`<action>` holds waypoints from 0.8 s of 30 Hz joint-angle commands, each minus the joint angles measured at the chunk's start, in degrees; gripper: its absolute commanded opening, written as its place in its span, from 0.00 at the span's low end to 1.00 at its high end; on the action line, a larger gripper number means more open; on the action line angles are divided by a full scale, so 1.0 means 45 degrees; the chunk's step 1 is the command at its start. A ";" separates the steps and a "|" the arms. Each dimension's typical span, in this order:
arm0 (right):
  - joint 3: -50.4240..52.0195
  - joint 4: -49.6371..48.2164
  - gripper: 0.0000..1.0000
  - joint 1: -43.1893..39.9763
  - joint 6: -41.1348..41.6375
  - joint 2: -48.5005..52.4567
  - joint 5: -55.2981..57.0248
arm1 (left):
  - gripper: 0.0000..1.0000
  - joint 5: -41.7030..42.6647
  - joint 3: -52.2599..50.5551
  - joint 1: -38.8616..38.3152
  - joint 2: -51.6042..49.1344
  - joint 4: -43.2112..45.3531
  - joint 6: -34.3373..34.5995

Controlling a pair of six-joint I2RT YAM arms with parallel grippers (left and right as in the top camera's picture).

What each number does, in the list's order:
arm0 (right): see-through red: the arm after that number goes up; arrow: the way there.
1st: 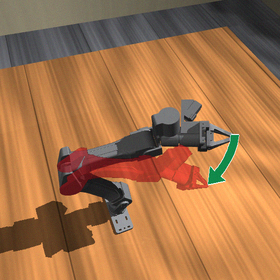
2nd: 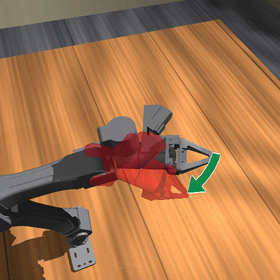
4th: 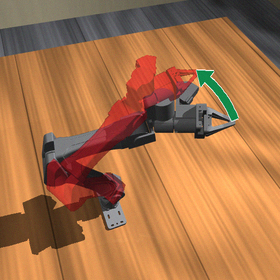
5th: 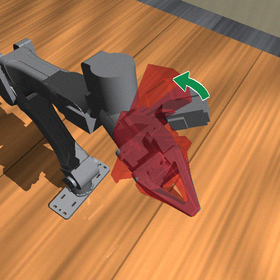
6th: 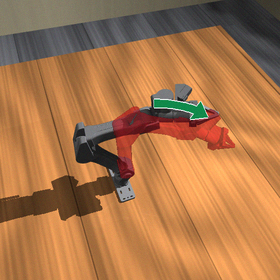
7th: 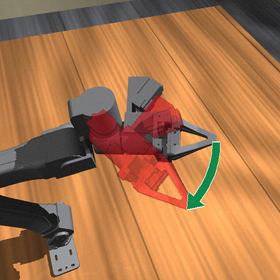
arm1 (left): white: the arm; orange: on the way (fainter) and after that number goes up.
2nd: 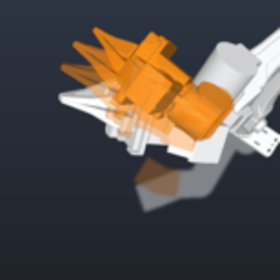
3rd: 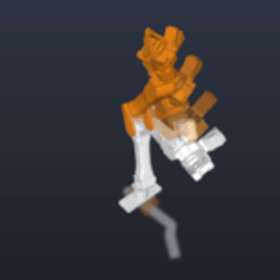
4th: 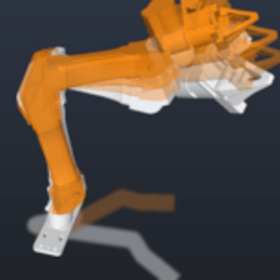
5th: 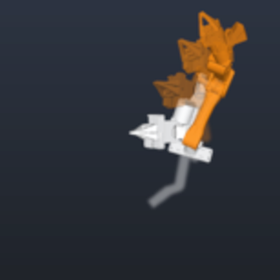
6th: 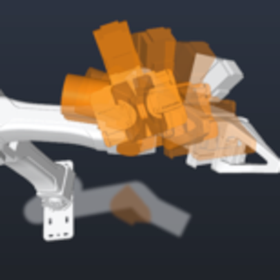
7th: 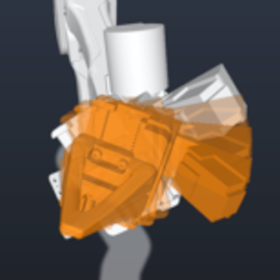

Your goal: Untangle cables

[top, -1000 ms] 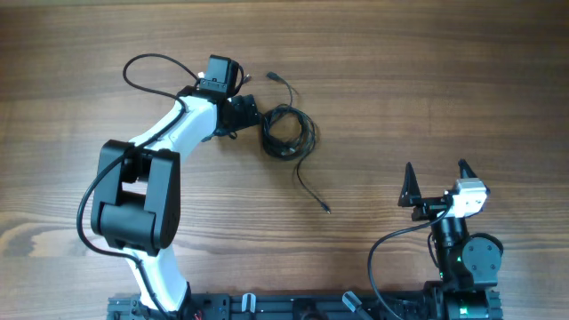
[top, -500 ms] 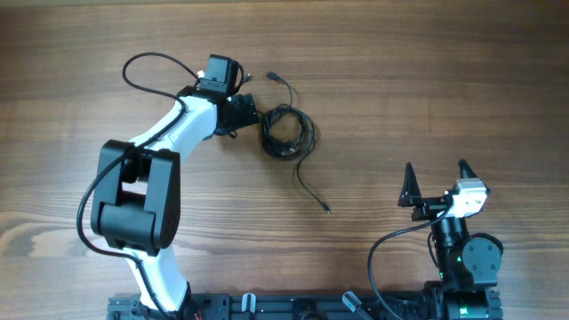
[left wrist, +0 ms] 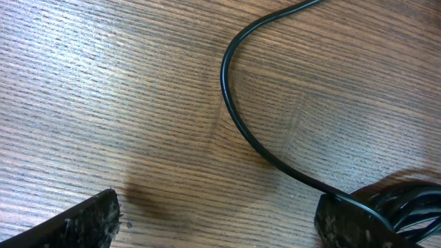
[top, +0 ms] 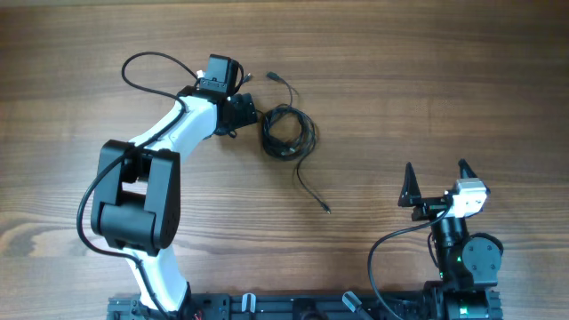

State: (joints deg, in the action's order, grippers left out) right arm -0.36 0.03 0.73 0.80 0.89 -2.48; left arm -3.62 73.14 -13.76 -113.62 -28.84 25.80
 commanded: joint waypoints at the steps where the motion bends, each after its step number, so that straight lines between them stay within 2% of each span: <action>1: 0.0015 -0.0044 1.00 0.0083 0.0160 -0.0102 0.0214 | 0.93 -0.0223 -0.0005 0.0029 0.0083 0.0044 0.0024; 12: 0.0015 -0.0044 1.00 0.0083 0.0151 -0.0102 0.0214 | 0.93 -0.0010 -0.0005 0.0024 0.0083 -0.0165 0.0024; 13: 0.0015 -0.0044 1.00 0.0083 0.0155 -0.0102 0.0214 | 0.90 0.0092 -0.0005 0.0024 0.0083 -0.0219 0.0029; 14: 0.0015 -0.0044 1.00 0.0083 0.0155 -0.0102 0.0214 | 0.82 0.0262 -0.0010 0.0024 0.0083 -0.0277 0.0024; 16: 0.0015 -0.0044 1.00 0.0083 0.0160 -0.0102 0.0214 | 0.56 0.0520 -0.0015 0.0024 0.0083 -0.0389 0.0029; 18: 0.0015 -0.0044 1.00 0.0083 0.0155 -0.0102 0.0214 | 0.37 0.0797 -0.0015 0.0024 0.0083 -0.0515 0.0029; 20: 0.0015 -0.0044 1.00 0.0083 0.0155 -0.0102 0.0214 | 0.30 0.0947 -0.0015 0.0024 0.0083 -0.0597 0.0029; 24: 0.0015 -0.0044 1.00 0.0083 0.0155 -0.0102 0.0214 | 0.30 0.1044 -0.0015 0.0000 0.0083 -0.0899 0.0034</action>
State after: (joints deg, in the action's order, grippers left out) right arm -0.36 0.03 0.73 0.80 0.89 -2.46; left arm -0.54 73.14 -13.76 -113.62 -31.97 25.98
